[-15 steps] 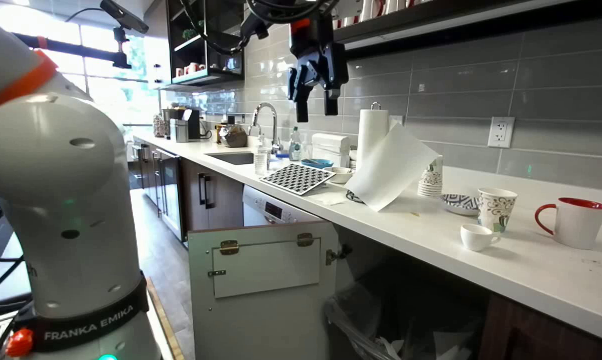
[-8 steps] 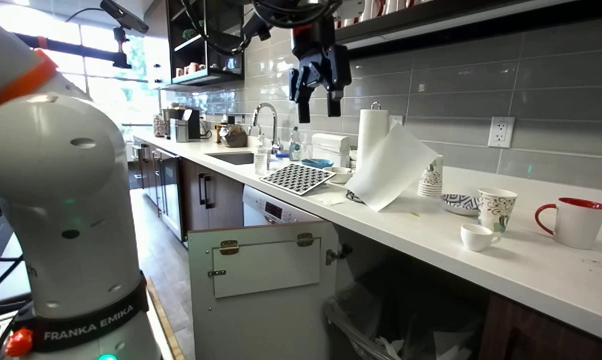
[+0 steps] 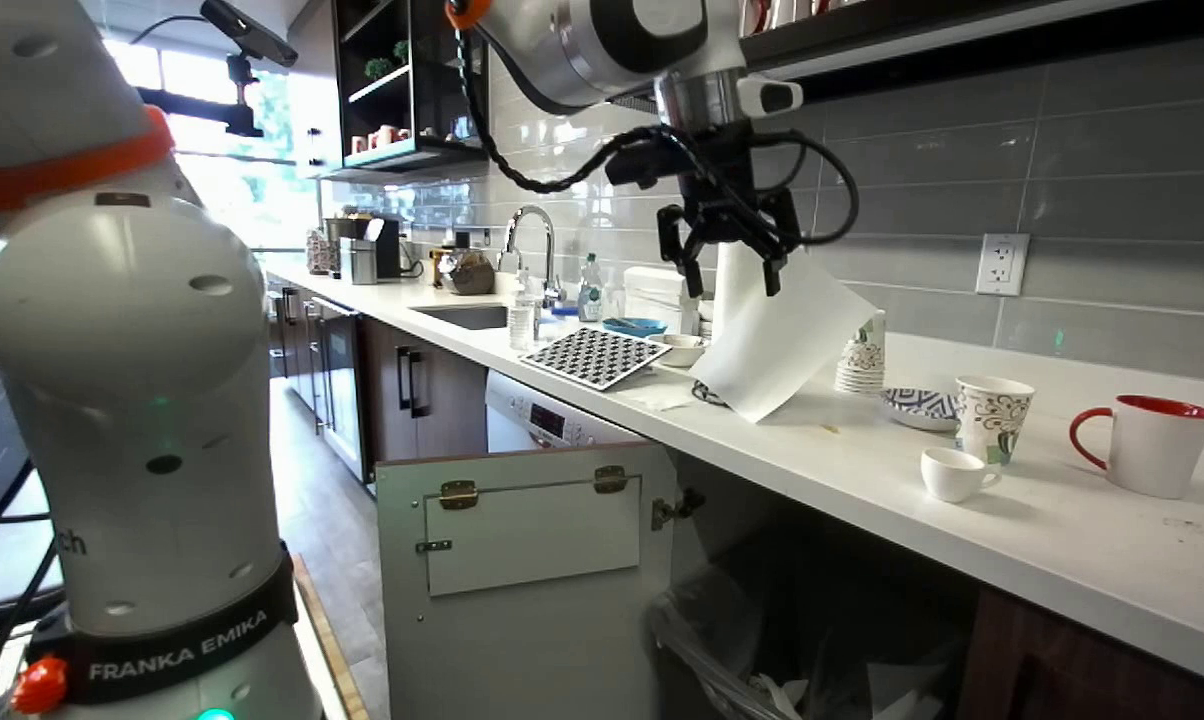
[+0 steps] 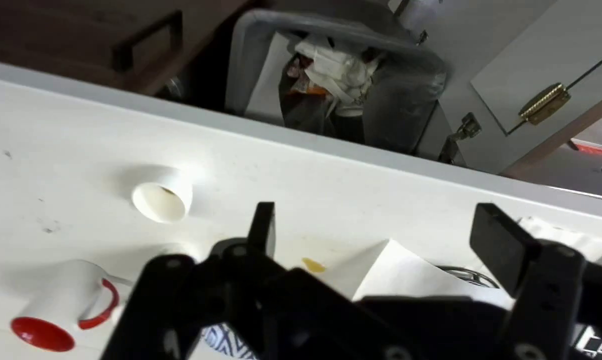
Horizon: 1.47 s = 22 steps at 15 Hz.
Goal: Get a piece of paper towel from the roll of paper towel and put it on the table
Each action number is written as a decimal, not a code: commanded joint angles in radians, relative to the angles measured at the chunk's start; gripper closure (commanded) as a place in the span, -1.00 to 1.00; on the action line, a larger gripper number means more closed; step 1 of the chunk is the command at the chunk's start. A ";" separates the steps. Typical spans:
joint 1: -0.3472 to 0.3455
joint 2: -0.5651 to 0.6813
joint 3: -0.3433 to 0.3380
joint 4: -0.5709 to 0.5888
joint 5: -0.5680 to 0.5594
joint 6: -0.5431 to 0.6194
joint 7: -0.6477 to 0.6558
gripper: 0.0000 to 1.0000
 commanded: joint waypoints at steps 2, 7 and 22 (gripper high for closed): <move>0.158 0.279 -0.121 0.167 0.257 0.098 -0.336 -1.00; 0.113 0.523 -0.067 0.410 0.516 -0.069 -0.696 -1.00; -0.181 0.918 0.220 0.844 0.535 -0.190 -0.943 -1.00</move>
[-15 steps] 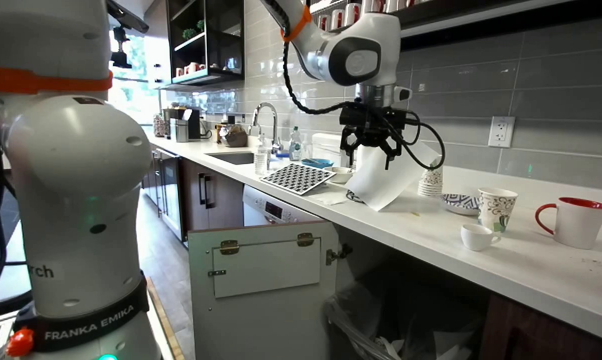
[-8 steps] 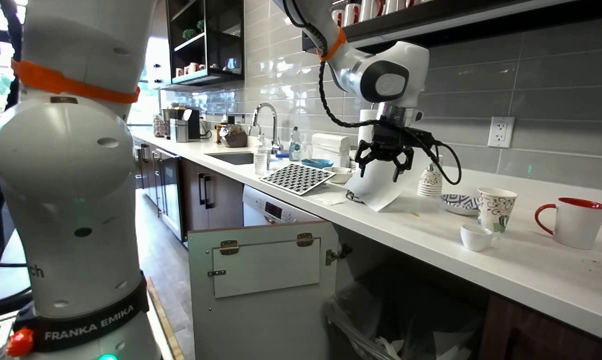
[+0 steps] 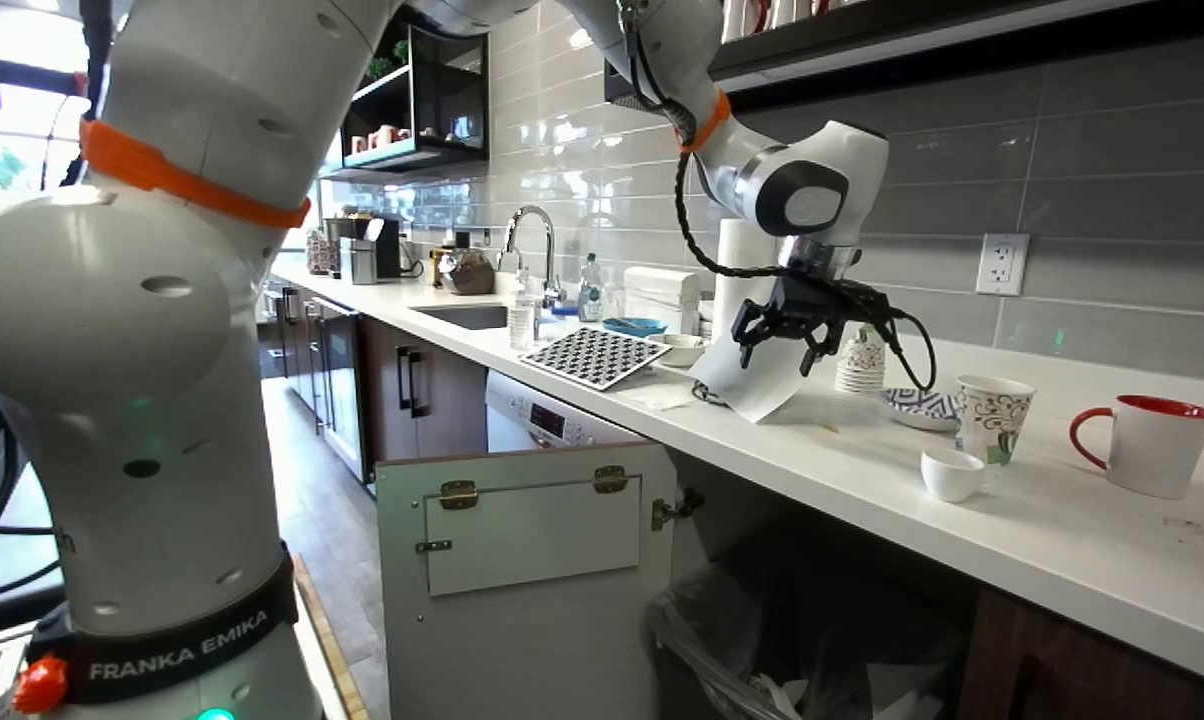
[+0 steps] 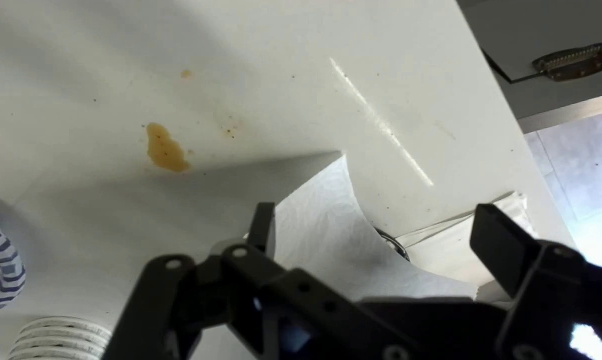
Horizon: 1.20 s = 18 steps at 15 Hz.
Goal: Get a piece of paper towel from the roll of paper towel and put it on the table
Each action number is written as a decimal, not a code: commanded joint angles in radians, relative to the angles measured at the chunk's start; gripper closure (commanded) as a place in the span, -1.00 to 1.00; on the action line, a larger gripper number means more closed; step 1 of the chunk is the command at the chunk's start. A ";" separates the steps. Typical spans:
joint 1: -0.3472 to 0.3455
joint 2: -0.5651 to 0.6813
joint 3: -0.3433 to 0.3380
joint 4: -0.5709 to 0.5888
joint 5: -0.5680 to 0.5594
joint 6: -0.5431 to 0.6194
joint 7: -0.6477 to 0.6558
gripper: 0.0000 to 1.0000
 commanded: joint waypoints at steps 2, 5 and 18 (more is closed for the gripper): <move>-0.062 0.099 0.060 0.117 0.047 -0.038 -0.050 -1.00; -0.088 0.144 0.092 0.163 0.082 -0.021 -0.091 -1.00; -0.149 0.319 0.146 0.329 0.129 -0.021 -0.147 -1.00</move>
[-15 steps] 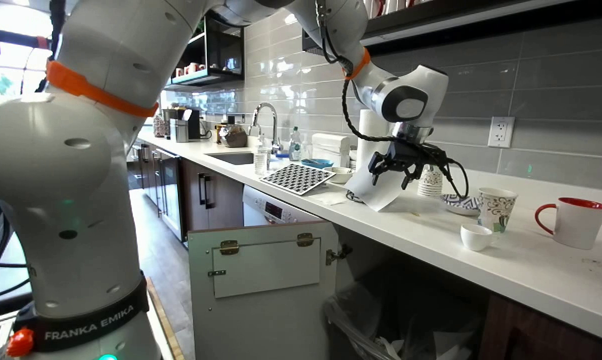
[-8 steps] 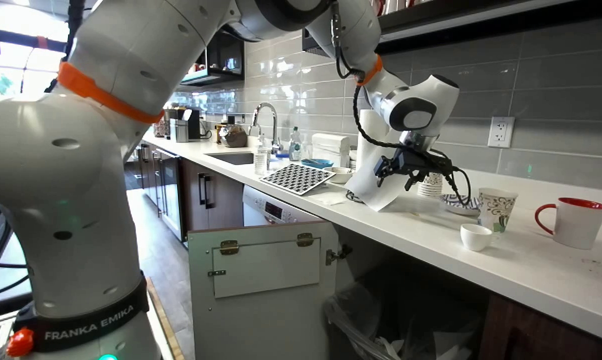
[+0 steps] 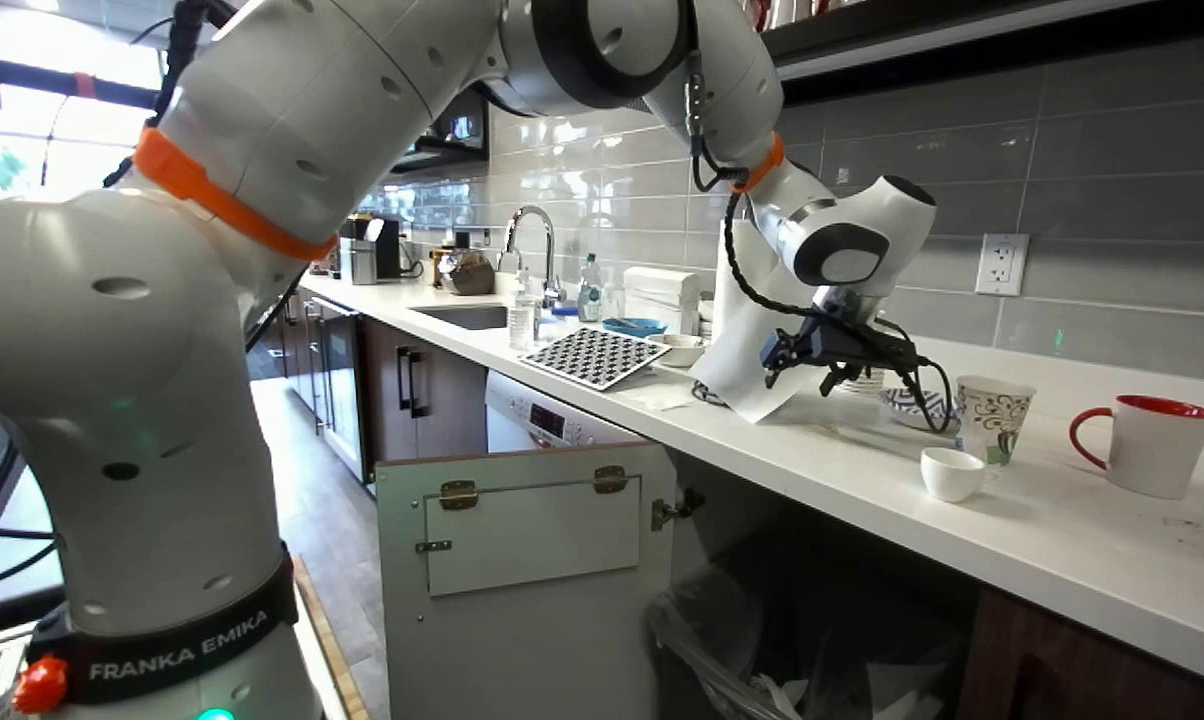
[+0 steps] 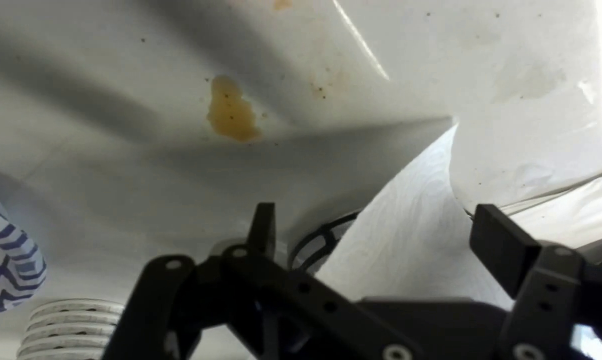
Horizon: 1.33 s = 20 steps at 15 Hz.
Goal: Get a piece of paper towel from the roll of paper towel and put it on the table
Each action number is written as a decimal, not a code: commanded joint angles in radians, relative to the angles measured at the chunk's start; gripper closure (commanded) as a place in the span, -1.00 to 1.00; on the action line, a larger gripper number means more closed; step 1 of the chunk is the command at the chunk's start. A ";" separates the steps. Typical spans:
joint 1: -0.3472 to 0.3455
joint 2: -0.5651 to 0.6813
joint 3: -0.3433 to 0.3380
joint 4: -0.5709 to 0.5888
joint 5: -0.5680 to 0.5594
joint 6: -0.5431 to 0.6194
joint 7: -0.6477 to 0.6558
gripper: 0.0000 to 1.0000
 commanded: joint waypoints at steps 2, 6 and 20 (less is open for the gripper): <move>-0.044 0.089 0.042 0.092 0.046 -0.032 -0.016 -1.00; -0.058 0.139 0.069 0.136 0.060 -0.044 -0.016 -1.00; -0.057 0.188 0.116 0.224 0.086 -0.151 -0.053 0.57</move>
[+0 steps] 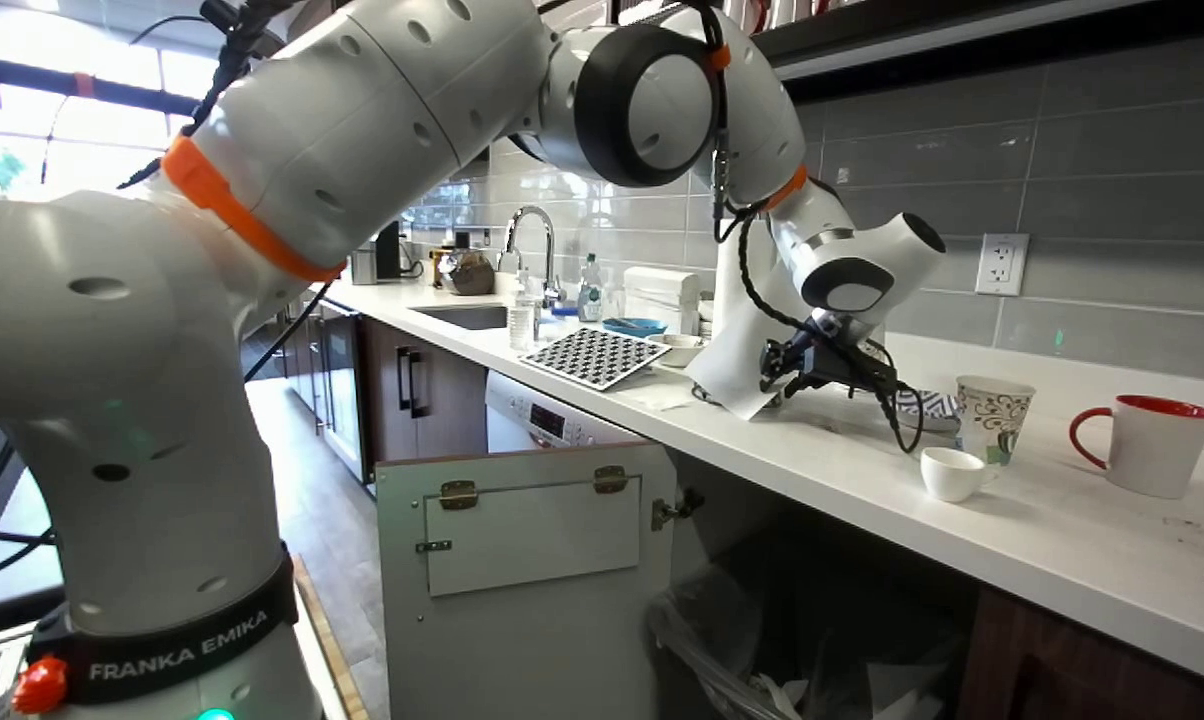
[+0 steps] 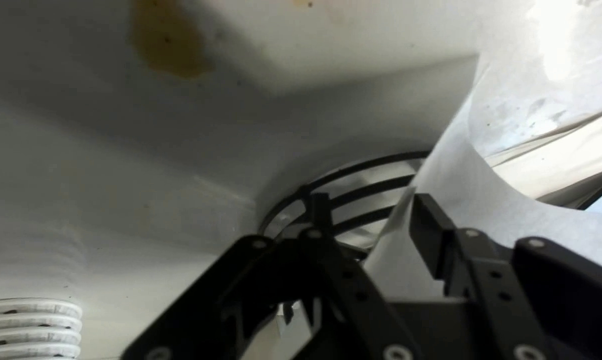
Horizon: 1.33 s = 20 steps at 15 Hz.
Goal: Get a piece of paper towel from the roll of paper towel and put it on the table
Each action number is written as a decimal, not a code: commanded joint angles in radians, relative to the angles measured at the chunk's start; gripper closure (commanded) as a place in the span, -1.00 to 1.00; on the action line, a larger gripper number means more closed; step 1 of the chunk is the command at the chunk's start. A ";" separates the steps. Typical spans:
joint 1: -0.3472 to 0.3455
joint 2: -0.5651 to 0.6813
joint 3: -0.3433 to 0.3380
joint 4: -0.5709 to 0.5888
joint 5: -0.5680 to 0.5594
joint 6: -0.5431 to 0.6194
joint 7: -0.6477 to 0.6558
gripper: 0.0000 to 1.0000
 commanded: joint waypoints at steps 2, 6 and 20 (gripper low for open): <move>-0.005 0.021 0.002 0.037 0.018 -0.055 -0.036 0.87; 0.000 0.012 -0.004 0.033 0.010 -0.070 -0.044 1.00; 0.080 -0.116 -0.121 -0.004 -0.215 -0.168 0.032 1.00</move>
